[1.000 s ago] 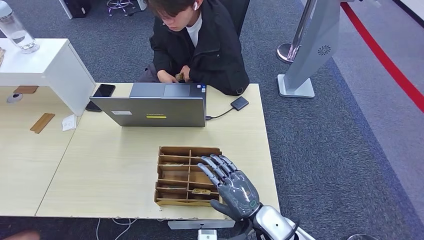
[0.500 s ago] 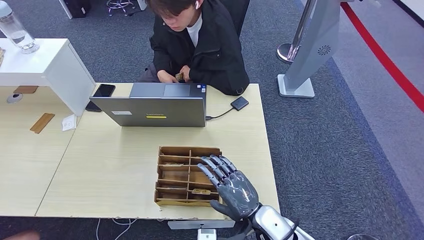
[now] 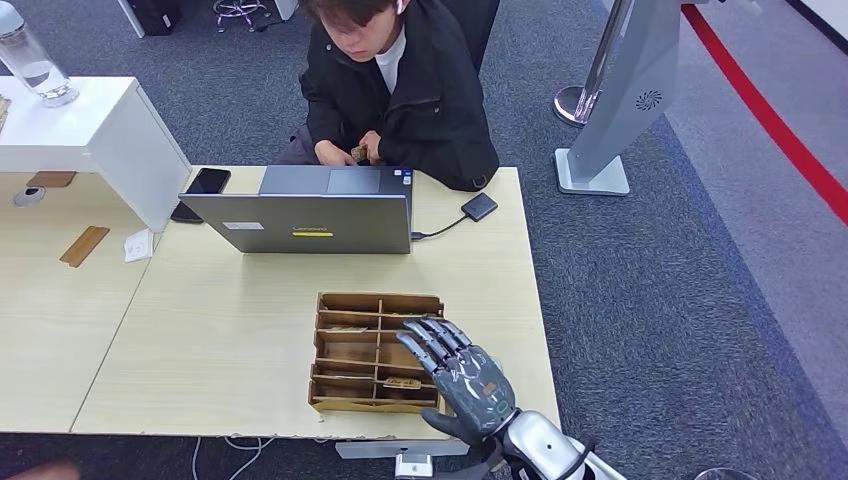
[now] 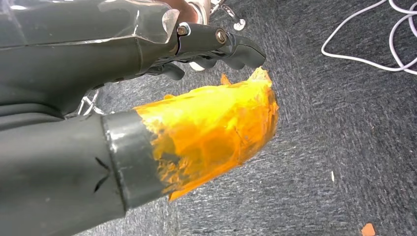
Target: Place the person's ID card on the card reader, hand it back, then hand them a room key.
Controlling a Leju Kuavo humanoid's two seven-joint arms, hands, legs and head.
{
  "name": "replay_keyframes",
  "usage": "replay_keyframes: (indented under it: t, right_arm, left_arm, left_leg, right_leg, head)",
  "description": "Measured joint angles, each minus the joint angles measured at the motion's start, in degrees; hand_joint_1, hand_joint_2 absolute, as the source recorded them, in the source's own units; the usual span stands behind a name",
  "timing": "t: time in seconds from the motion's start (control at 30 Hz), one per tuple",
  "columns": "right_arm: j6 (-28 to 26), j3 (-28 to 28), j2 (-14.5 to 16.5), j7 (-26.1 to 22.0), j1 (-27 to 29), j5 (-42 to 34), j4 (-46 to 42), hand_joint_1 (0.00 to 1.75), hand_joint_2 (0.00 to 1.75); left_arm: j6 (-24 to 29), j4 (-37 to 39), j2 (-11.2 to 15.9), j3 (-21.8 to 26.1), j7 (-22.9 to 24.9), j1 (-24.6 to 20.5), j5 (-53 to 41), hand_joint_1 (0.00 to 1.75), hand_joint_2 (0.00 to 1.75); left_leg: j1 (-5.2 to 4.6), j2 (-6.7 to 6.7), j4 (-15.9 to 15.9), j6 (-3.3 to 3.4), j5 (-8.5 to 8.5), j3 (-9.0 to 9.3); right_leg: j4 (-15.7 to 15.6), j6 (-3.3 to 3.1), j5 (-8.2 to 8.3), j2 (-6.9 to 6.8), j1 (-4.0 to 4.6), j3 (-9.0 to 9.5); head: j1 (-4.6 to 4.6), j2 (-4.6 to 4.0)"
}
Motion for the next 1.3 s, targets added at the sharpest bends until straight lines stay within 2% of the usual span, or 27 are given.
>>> replay_keyframes:
  t: [0.9, 1.2, 1.3]
  right_arm:
    - [1.3, 1.2, 0.0, 0.0, 0.3, -1.5, 1.9, 0.03, 1.75]
    - [1.4, 1.4, 0.0, 0.0, 0.2, -2.0, 2.5, 0.10, 1.75]
    - [1.4, 1.4, 0.0, 0.0, 0.2, -2.1, 2.8, 0.18, 1.75]
  left_arm:
    - [0.0, 0.0, 0.0, 0.0, 0.2, 0.0, -1.0, 0.00, 0.00]
    - [0.0, 0.0, 0.0, 0.0, 0.3, 0.0, -1.3, 0.00, 0.00]
    - [0.0, 0.0, 0.0, 0.0, 0.3, 0.0, -1.4, 0.00, 0.00]
  left_leg:
    - [0.00, 0.00, 0.0, 0.00, 0.00, 0.00]
    - [0.00, 0.00, 0.0, 0.00, 0.00, 0.00]
    - [0.00, 0.00, 0.0, 0.00, 0.00, 0.00]
  right_leg:
    - [0.0, 0.00, 0.00, 0.00, 0.00, 0.00]
    - [0.0, 0.00, 0.00, 0.00, 0.00, 0.00]
    - [0.0, 0.00, 0.00, 0.00, 0.00, 0.00]
  head:
    - [0.01, 0.00]
    - [0.00, 0.00]
    - [0.01, 0.00]
